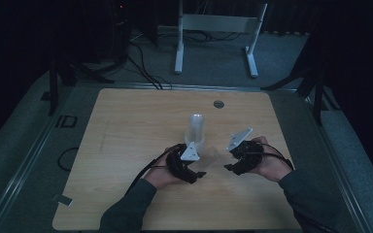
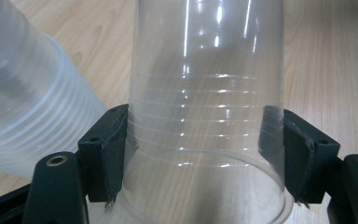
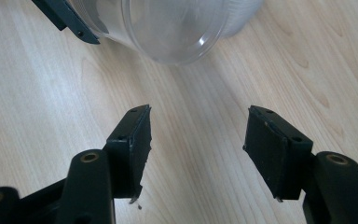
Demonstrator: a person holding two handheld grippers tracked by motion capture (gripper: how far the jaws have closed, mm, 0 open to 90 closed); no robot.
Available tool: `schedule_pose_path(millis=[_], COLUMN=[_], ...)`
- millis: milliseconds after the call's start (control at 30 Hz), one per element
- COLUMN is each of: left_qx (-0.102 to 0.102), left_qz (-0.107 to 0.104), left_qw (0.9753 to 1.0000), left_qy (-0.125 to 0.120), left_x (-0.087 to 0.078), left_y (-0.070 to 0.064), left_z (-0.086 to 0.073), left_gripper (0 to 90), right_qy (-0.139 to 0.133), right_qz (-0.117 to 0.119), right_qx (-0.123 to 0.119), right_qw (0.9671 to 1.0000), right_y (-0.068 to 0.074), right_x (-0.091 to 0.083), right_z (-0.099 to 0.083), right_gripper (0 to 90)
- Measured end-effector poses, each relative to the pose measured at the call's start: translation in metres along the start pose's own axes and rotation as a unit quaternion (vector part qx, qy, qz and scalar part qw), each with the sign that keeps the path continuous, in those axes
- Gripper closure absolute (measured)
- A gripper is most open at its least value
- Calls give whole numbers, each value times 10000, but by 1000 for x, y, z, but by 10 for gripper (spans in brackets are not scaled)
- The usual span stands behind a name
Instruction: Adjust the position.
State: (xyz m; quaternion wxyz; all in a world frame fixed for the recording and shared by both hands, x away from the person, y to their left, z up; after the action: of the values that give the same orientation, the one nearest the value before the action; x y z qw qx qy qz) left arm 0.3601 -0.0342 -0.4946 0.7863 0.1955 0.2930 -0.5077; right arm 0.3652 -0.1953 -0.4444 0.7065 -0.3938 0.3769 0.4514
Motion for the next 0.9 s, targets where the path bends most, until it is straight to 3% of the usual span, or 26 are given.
schedule_pose_path(millis=[500, 900], left_qx=[214, 437], left_qz=[-245, -296], left_qw=[9983, 9957], left_qy=[474, 766], left_x=[5, 7], left_y=[-6, -8], left_z=[-5, -6], left_gripper=[272, 272], right_qy=[313, 484], right_qz=[205, 341], right_qx=[-289, -519], right_qw=[9989, 9969], right_y=[5, 8], right_x=[1, 0], right_z=[4, 7], right_gripper=[403, 398])
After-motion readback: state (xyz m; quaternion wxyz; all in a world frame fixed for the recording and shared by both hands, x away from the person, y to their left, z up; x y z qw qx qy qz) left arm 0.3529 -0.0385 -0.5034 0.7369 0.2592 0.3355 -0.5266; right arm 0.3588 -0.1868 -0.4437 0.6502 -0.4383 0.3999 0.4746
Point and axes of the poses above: each handheld gripper's, and its own axes: x roughly forward along the jaws, z roughly out of its top, y roughly to its left, the point moved 7 cm from there along x, roughly forward along the jaws, and after that the axes turned 7 degrees about -x, right-handed, at the moved point
